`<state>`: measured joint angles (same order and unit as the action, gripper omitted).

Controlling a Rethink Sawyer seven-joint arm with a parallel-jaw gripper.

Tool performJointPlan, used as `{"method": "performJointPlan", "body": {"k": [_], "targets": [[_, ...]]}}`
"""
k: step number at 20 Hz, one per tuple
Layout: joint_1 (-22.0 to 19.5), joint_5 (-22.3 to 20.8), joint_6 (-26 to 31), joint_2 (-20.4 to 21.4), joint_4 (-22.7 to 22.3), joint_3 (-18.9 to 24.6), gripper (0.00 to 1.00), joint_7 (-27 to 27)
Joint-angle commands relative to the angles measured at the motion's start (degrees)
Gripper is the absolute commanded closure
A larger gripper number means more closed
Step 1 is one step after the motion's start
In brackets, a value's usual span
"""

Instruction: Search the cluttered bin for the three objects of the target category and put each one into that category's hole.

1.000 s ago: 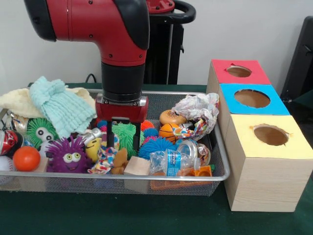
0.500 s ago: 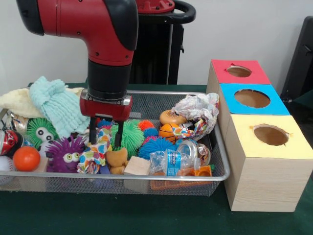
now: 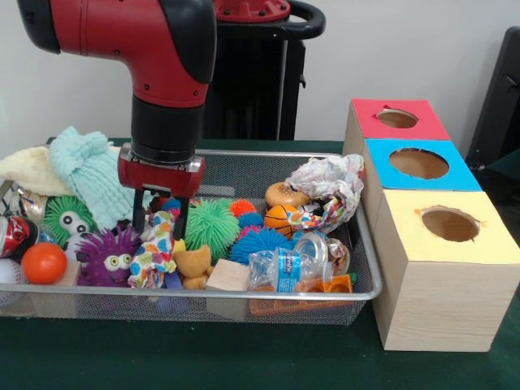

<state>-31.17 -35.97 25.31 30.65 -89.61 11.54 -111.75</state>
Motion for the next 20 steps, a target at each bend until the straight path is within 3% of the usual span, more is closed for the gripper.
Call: {"method": "performJointPlan", "body": {"k": [1, 4, 5, 17, 20], "targets": [[0.46, 0.11, -3.45, -2.37, 3.17, -0.49, 0.0, -4.76], [0.45, -0.26, -4.87, -2.63, 3.54, -0.52, 0.0, -4.71], [0.38, -0.14, -4.76, -2.58, 3.46, -0.38, 1.0, -4.0], [0.3, 0.15, -5.01, -2.56, 3.56, -0.3, 1.0, -3.37], [-0.17, 0.99, -2.36, -0.75, 2.81, 0.12, 1.0, -1.99]]}}
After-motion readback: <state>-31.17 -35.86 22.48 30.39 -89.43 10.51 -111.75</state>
